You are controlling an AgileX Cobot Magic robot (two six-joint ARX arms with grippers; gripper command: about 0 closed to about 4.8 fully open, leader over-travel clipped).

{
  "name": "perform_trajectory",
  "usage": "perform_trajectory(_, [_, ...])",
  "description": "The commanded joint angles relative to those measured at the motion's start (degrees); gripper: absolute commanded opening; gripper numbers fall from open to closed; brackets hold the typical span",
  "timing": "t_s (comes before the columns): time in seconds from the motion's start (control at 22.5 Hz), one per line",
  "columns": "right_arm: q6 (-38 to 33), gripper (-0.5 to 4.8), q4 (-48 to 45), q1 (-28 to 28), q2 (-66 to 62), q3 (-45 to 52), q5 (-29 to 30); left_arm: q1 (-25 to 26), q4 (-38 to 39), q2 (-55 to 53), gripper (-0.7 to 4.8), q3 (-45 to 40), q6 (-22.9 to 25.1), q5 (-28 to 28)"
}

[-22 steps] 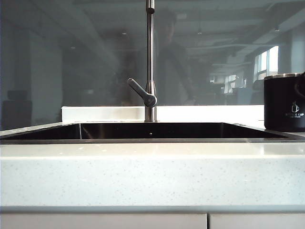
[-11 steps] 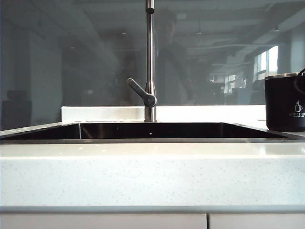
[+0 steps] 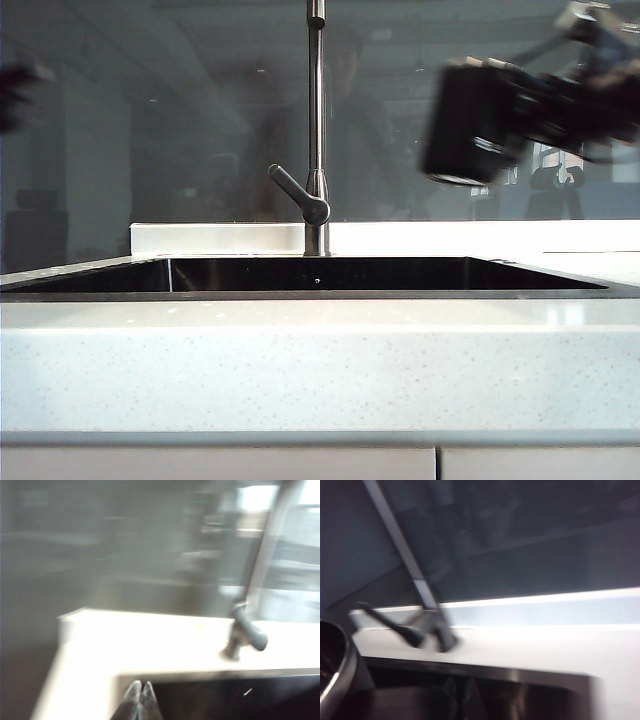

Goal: Pick up the mug next to the sink, go to the faucet to get some water, pour the water into the sink, and finally put the mug back to its place.

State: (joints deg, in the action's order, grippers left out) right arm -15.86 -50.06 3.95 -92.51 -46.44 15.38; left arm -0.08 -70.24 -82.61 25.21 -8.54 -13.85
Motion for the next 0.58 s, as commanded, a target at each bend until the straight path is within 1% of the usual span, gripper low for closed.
perform_trajectory(0.04, [-0.61,-0.06,15.65,7.69,0.57,-11.43,-4.72,-0.02,-5.01,-18.56,0.44,16.52,-7.80,-15.17])
perform_trajectory(0.09, [0.52,-0.06,23.45,11.13,-0.55,-17.84,-8.59,-0.04,-5.38,-26.58,0.79,25.64,-13.25,-17.68])
perform_trajectory(0.18, [4.68,-0.06,29.53,14.16,-1.99,-23.71,-11.13,-0.04,-5.35,-33.14,0.99,33.86,-17.14,-19.98])
perform_trajectory(0.22, [6.21,-0.06,31.39,15.12,-2.78,-26.18,-12.17,-0.04,-5.18,-35.80,0.99,37.46,-18.01,-21.16])
perform_trajectory(0.27, [7.13,-0.06,33.29,16.59,-5.11,-31.12,-13.73,-0.04,-5.16,-41.33,1.02,45.07,-18.64,-24.28])
perform_trajectory(0.31, [7.13,-0.06,33.68,17.25,-6.12,-33.07,-14.03,-0.04,-4.83,-43.65,1.22,48.39,-19.10,-25.70])
perform_trajectory(0.36, [7.13,-0.06,33.70,17.84,-7.41,-34.84,-13.99,-0.04,-4.39,-45.79,1.63,51.74,-20.09,-27.04])
perform_trajectory(0.49, [7.13,-0.06,34.64,18.23,-10.56,-39.43,-14.01,-0.50,-0.68,-51.78,3.43,61.99,-23.89,-29.55])
perform_trajectory(0.53, [7.10,-0.06,35.45,18.25,-11.65,-41.03,-13.99,-0.83,1.27,-53.72,4.20,65.55,-25.07,-29.88])
perform_trajectory(0.58, [7.10,-0.06,36.04,18.25,-12.52,-42.23,-13.99,-0.98,2.78,-54.99,4.62,68.19,-25.81,-29.99])
